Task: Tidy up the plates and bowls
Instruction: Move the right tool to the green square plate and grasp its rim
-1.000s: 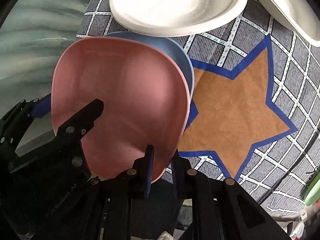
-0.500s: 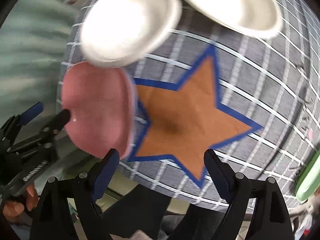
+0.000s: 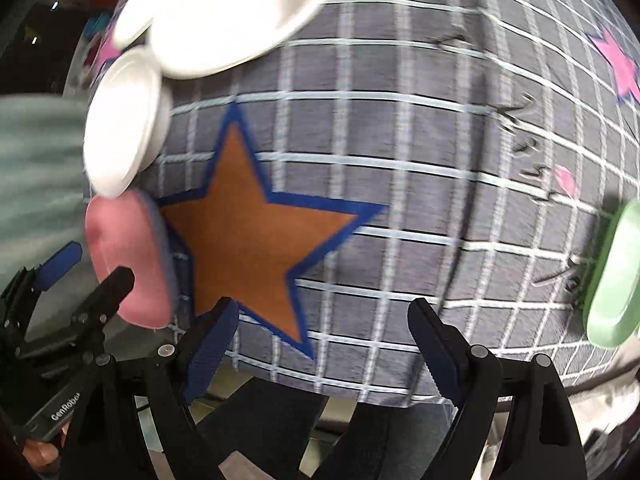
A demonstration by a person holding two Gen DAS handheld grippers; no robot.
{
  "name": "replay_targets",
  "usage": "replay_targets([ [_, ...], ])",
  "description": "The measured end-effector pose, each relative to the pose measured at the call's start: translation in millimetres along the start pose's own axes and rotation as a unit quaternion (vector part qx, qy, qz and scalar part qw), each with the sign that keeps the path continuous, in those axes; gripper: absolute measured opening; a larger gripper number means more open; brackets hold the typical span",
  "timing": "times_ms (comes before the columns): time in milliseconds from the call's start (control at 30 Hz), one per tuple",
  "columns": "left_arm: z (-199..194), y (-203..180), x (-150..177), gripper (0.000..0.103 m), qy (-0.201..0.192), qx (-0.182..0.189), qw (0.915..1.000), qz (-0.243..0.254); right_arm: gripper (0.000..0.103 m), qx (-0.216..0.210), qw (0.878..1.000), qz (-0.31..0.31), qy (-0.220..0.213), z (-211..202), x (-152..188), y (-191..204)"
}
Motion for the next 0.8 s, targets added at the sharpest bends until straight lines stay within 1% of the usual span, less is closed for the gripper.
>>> replay_targets([
  [33,2.6,0.3,-4.8,0.082,0.001,0.002,1.0000,0.009,0.088,-0.004,1.000,0.009,-0.001,-6.7,-6.2,-23.3],
  [133,6.6,-1.5,-17.8,0.082,0.000,0.005,0.9994,0.033,0.088,-0.012,0.999,0.045,-0.007,-10.5,-7.0,-49.3],
  [167,8.0,-3.1,-23.0,0.083,0.000,0.006,0.9991,0.042,0.092,-0.013,0.998,0.055,-0.009,-11.5,-6.8,-57.1],
  [200,7.4,-6.0,-27.1,0.083,-0.001,0.007,0.9987,0.050,0.103,-0.012,0.998,0.066,-0.011,-12.3,-6.3,-66.2],
  [433,21.6,-19.8,-66.2,0.083,-0.004,0.017,0.9932,0.115,0.103,-0.010,0.990,0.138,-0.039,-30.5,-3.3,-133.6],
  [533,29.7,-26.7,-80.9,0.083,-0.005,0.021,0.9893,0.144,0.103,-0.003,0.983,0.176,-0.049,-35.7,0.1,-169.8],
  [667,41.3,-38.2,-97.0,0.083,-0.002,0.029,0.9836,0.178,0.103,0.014,0.974,0.218,-0.059,-40.6,12.1,-214.2],
  [800,47.7,-59.1,-110.2,0.083,0.005,0.038,0.9786,0.202,0.103,0.032,0.966,0.247,-0.069,-48.1,11.9,-251.9],
])
Point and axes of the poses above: each gripper's, at about its wrist camera, not at the fingertips, and z roughly the way its jaws point, y to its left, x to its underside, the point moved 4 cm from there along z, roughly the way its jaws point, and after that the axes turned 11 degrees about z, right-handed, at the moved point
